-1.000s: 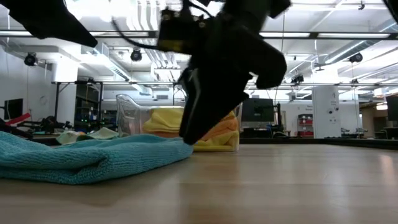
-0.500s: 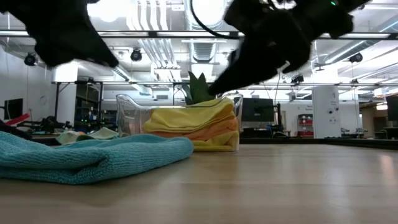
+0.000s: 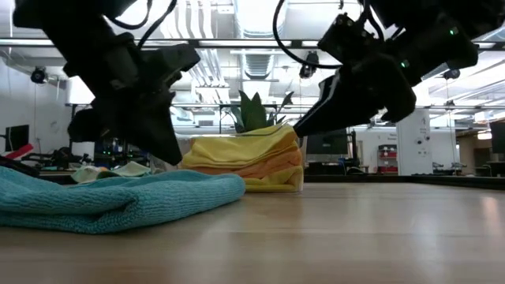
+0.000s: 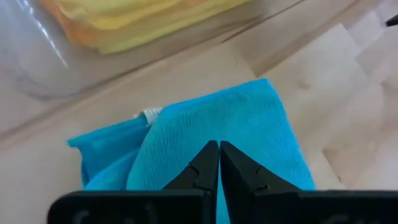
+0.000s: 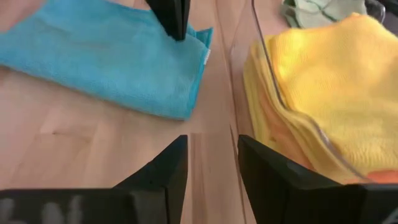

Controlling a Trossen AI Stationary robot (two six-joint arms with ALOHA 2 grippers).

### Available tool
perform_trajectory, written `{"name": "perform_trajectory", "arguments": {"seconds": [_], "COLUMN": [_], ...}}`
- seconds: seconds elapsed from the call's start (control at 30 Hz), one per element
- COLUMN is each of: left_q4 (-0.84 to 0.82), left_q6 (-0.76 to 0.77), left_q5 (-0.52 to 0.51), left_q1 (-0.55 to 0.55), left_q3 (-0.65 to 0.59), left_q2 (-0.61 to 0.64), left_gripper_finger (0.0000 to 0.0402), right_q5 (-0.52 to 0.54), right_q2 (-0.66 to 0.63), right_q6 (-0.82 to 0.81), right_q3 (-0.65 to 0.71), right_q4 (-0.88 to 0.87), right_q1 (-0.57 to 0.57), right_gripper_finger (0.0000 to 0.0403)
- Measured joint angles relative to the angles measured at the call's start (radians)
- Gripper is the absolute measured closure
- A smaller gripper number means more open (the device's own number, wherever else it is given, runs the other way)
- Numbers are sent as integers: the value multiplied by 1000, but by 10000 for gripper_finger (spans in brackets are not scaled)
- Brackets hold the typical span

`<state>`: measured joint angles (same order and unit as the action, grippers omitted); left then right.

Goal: Fold microfiber towels
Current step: Fold the blue microfiber towel

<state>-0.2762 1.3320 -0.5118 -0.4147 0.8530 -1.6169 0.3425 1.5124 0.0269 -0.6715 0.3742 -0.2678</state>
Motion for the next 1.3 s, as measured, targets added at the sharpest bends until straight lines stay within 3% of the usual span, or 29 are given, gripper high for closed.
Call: {"name": "perform_trajectory", "arguments": {"seconds": [0.3, 0.43, 0.8, 0.93, 1.1, 1.3], "left_q4": [-268, -281, -221, -202, -166, -135], "left_q6": [64, 73, 69, 49, 22, -12], "left_q5": [24, 27, 41, 70, 70, 78], "left_q1": [23, 32, 31, 30, 30, 30], "left_q3": [49, 43, 40, 41, 41, 41], "left_q2": [23, 42, -4, -27, -24, -24], "left_gripper_finger": [401, 389, 272, 248, 251, 313], "right_q5": [0, 0, -1, -1, -1, -1], "right_q2": [0, 0, 0, 0, 0, 0], "right_q6": [0, 1, 0, 0, -1, -1], "right_q3": [13, 13, 14, 16, 18, 18], "right_q4": [9, 15, 27, 27, 28, 28], "right_q1": [7, 7, 7, 7, 7, 7], "right_gripper_finger": [277, 273, 282, 280, 282, 284]}}
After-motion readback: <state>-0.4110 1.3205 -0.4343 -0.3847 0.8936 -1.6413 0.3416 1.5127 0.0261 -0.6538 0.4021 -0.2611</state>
